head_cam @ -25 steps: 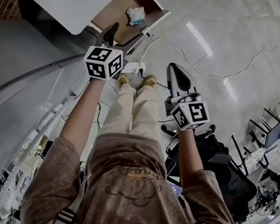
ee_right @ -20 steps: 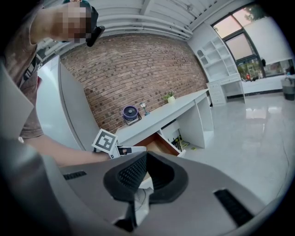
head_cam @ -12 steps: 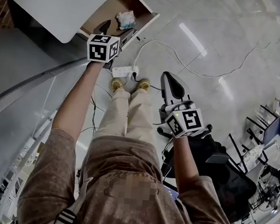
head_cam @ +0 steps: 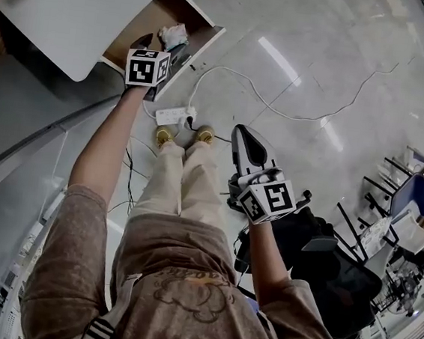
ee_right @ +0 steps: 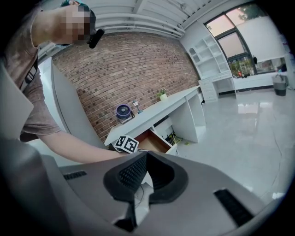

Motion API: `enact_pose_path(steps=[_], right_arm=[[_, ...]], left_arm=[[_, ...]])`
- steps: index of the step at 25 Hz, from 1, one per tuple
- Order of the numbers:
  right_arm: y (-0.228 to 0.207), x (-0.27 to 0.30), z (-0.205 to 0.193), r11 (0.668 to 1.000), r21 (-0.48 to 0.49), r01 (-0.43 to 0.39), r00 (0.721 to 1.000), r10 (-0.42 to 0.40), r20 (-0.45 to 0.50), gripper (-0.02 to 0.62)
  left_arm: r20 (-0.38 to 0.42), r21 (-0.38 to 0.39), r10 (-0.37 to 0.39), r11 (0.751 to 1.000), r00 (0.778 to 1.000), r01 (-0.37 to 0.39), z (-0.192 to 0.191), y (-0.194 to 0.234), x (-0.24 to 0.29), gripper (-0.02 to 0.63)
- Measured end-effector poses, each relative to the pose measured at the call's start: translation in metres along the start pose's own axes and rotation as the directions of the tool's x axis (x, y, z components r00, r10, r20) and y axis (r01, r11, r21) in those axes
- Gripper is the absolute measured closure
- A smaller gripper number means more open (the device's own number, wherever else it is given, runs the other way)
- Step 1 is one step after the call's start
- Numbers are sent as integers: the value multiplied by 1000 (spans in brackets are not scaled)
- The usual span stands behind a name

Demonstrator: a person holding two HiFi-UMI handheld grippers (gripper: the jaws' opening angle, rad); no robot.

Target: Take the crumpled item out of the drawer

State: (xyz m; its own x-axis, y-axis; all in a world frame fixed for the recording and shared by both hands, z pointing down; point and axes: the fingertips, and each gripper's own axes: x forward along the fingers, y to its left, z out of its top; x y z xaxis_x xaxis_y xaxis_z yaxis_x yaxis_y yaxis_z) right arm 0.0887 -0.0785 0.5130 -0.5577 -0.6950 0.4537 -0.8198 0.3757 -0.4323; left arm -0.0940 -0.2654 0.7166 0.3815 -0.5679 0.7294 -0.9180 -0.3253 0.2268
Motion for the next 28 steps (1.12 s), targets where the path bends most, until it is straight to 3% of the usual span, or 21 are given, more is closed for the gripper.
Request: enact_pose_path(steps=[16, 23, 28], right_arm=[[-11, 12, -4, 997, 65, 37, 999, -37, 11, 598], [-10, 18, -8, 996, 71, 52, 999, -51, -12, 598], [-12, 18, -15, 995, 74, 68, 998, -66, -24, 598]], left_arm=[[-153, 81, 34, 996, 988, -22, -35, 29, 65, 204], [-164, 128, 43, 991, 986, -22, -36, 31, 83, 206], [-178, 112, 32, 994, 984, -12, -42, 30, 92, 206]])
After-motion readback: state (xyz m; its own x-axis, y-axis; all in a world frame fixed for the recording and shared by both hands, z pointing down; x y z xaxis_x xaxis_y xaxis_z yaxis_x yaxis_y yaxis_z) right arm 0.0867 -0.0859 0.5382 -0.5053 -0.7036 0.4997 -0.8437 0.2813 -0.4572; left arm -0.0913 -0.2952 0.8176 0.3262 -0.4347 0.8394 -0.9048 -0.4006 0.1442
